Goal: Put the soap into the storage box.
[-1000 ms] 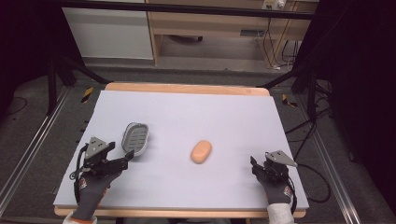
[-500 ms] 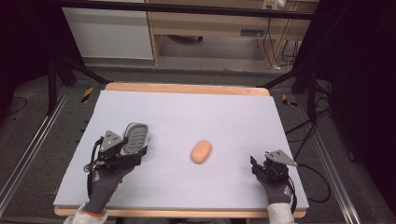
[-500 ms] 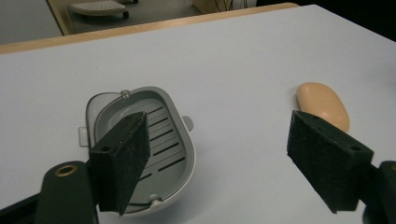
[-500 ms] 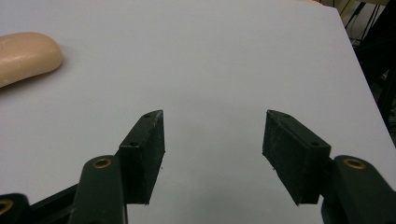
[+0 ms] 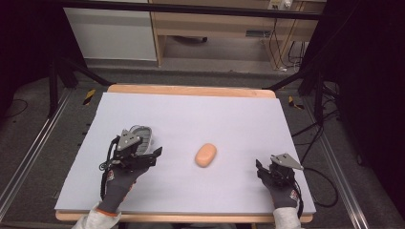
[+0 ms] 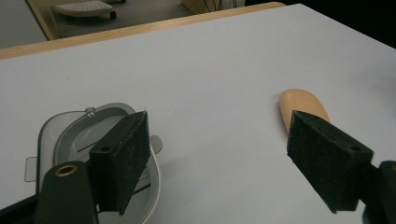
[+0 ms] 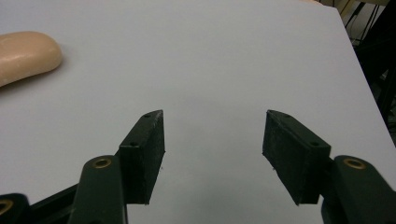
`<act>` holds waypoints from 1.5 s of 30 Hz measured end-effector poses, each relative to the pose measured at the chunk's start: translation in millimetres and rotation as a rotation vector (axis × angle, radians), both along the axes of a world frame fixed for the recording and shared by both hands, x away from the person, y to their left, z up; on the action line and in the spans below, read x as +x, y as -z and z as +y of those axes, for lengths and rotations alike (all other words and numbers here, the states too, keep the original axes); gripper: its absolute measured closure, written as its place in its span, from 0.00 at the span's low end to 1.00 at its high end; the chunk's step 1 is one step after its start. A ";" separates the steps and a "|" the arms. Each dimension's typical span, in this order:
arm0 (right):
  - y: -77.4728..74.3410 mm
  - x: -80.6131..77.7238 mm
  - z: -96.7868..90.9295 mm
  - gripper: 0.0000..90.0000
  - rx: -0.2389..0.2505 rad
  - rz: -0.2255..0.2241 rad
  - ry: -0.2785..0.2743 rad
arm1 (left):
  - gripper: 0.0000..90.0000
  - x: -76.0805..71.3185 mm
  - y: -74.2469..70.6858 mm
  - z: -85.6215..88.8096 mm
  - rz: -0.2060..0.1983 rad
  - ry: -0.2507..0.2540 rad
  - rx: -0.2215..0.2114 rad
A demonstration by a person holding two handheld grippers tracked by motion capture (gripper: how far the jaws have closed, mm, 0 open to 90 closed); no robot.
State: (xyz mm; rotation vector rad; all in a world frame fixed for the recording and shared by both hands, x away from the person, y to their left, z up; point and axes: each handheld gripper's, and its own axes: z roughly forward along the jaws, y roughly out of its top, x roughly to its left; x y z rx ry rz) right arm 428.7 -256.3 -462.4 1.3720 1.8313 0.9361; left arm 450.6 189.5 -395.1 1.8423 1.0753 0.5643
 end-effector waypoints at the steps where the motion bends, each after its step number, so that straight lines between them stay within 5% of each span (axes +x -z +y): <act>1: 0.0 0.0 0.0 0.43 0.000 0.000 0.000 | 0.23 0.0 0.0 0.0 0.000 0.000 0.000; 45: 0.9 2.3 0.8 0.43 -0.007 0.004 0.010 | 0.23 23.3 17.5 -78.1 0.051 0.098 0.052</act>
